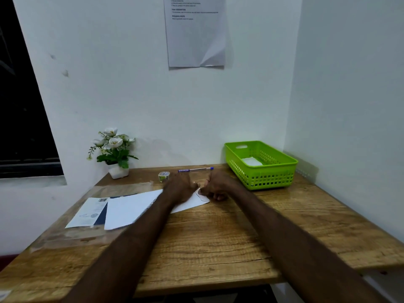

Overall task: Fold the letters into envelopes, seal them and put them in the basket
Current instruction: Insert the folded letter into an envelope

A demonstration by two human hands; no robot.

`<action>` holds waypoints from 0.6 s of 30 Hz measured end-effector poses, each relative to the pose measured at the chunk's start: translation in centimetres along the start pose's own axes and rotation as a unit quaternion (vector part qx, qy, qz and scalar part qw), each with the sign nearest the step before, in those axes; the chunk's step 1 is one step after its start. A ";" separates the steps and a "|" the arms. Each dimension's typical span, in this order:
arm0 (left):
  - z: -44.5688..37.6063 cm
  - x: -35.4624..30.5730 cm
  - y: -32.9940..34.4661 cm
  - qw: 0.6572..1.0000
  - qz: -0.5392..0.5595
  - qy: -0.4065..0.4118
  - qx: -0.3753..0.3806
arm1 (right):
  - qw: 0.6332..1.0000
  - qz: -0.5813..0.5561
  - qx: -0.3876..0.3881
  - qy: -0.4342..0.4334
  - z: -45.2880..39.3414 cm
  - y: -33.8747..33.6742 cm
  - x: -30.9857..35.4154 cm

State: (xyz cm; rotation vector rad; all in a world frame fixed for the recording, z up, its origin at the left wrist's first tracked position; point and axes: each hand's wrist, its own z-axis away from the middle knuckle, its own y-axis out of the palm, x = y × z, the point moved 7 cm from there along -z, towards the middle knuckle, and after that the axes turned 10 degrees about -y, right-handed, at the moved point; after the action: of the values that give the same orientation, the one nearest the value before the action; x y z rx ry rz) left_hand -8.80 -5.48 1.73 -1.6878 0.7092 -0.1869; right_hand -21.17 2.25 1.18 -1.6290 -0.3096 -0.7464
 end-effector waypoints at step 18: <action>-0.7 1.5 -1.4 0.993 0.110 -0.046 0.002 | 0.999 0.045 -0.020 -0.002 -0.1 -0.3 0.3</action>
State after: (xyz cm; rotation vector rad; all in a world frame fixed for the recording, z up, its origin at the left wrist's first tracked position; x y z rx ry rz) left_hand -7.47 -6.75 2.85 -1.5900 0.8187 0.0435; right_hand -21.18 2.12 1.59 -1.6703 -0.2246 -0.6848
